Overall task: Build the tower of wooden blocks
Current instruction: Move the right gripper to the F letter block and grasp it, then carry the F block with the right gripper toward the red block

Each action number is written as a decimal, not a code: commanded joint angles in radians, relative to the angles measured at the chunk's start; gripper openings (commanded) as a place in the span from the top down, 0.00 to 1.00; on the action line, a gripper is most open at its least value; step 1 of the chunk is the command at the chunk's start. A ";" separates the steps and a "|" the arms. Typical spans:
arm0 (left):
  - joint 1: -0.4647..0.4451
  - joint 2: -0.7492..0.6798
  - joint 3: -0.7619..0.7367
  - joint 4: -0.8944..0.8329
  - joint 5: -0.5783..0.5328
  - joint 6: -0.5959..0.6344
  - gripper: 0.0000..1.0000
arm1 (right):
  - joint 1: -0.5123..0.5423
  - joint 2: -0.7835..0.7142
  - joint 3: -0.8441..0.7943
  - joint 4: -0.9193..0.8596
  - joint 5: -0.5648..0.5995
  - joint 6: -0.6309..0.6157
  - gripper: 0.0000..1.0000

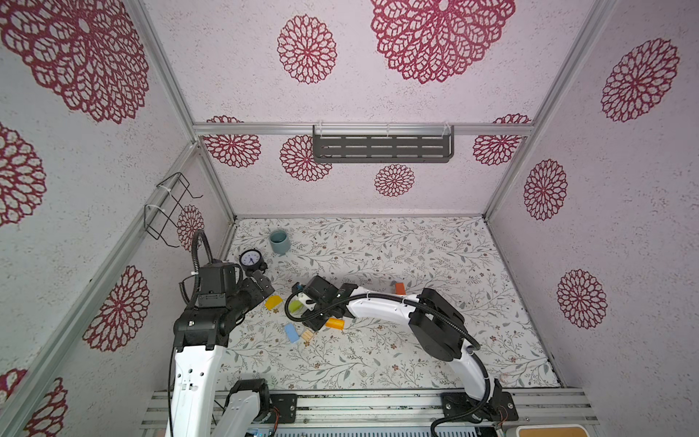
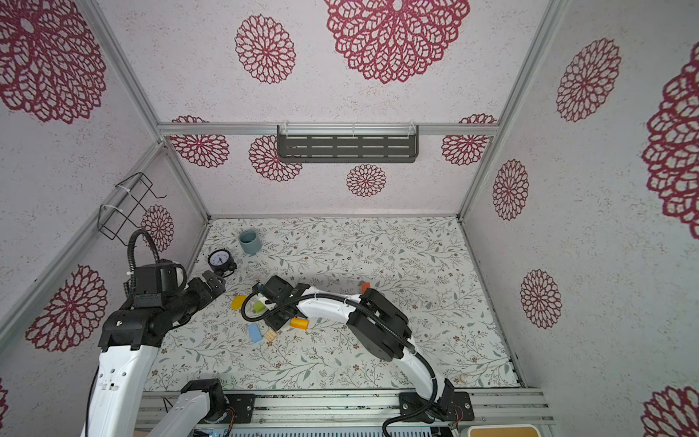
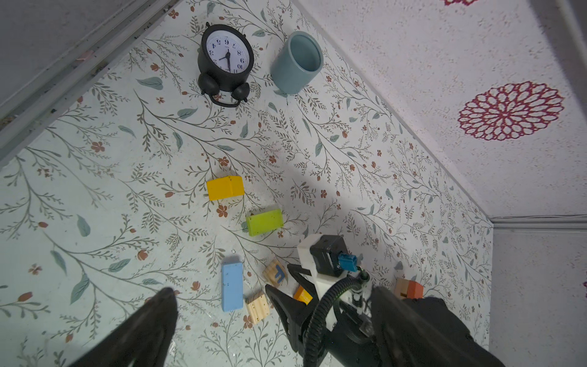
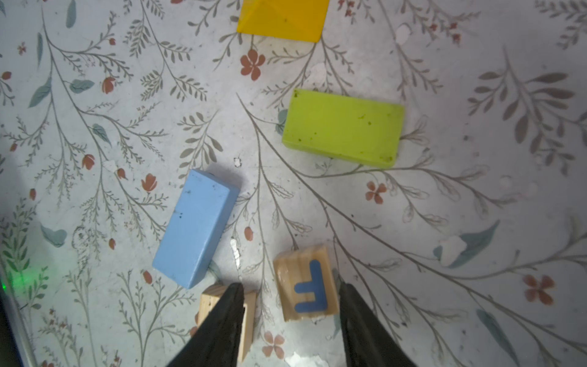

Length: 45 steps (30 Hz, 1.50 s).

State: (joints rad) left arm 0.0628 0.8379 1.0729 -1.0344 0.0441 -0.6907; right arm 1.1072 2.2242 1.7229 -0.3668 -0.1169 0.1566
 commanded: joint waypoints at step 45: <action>-0.213 0.134 0.033 0.125 -0.023 -0.043 0.03 | -0.189 -0.305 -0.161 -0.090 0.220 0.147 0.82</action>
State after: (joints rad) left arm -0.0952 0.9375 1.0801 -0.9718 0.0734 -0.7120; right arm 0.9607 2.0113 1.5883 -0.4232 0.0479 0.2367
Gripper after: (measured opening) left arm 0.974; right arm 0.329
